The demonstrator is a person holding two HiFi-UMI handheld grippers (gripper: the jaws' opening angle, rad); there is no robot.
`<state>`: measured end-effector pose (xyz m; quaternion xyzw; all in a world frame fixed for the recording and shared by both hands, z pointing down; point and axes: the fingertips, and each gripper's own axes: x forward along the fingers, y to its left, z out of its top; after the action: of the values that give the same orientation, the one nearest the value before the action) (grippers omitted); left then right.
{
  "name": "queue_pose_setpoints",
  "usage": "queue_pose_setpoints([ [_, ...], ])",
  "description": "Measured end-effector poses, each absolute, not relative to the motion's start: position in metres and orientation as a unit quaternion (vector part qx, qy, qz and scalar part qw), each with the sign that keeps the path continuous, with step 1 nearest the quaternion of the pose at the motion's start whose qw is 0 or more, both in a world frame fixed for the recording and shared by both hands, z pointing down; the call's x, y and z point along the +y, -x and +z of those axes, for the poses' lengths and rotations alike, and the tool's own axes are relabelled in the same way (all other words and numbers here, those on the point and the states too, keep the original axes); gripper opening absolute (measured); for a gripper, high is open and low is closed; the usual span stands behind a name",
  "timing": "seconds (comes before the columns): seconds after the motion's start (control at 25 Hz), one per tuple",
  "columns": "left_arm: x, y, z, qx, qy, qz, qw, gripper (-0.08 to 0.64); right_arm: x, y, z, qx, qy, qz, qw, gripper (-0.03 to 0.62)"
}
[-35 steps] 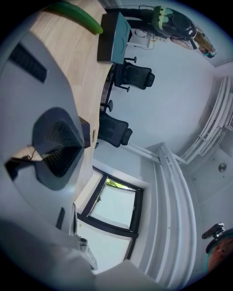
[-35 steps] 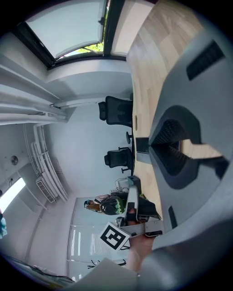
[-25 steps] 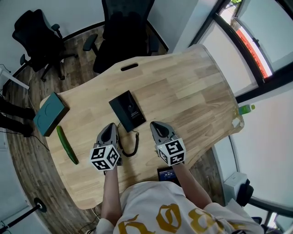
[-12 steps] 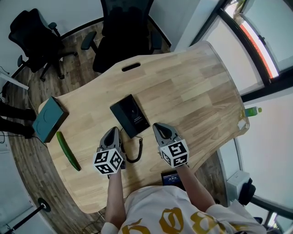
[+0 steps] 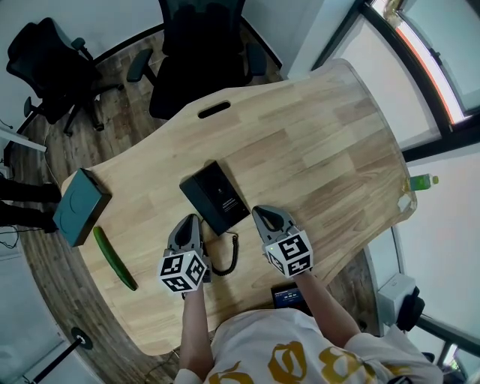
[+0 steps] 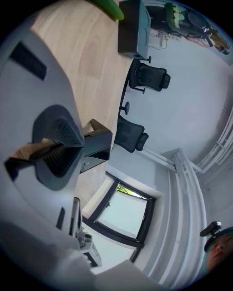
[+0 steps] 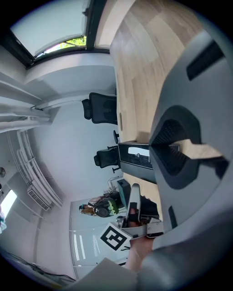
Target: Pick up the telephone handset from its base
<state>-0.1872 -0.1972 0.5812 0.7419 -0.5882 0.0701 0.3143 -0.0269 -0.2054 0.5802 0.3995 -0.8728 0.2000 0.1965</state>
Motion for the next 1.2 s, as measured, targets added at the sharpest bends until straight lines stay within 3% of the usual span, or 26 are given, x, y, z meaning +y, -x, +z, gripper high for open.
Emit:
queue_pose_setpoints([
  [0.12,-0.201,0.185,0.583,-0.580,-0.746,0.074,0.318,0.011,-0.205,0.024,0.589,-0.872,-0.395,0.199,0.209,0.006],
  [0.32,-0.207,0.174,0.598,-0.554,-0.749,0.064,0.356,0.130,-0.209,0.022,0.600,-0.872,-0.389,0.206,0.214,0.006],
  [0.56,-0.218,0.170,0.609,-0.545,-0.750,0.069,0.368,0.146,-0.206,0.019,0.610,-0.871,-0.383,0.211,0.224,0.006],
  [0.68,-0.221,0.165,0.614,-0.527,-0.755,0.069,0.385,0.194,-0.206,0.014,0.610,-0.870,-0.385,0.212,0.223,0.006],
  [1.2,-0.215,0.163,0.600,-0.500,-0.762,0.031,0.411,0.101,-0.203,0.000,0.603,-0.864,-0.403,0.210,0.217,0.006],
])
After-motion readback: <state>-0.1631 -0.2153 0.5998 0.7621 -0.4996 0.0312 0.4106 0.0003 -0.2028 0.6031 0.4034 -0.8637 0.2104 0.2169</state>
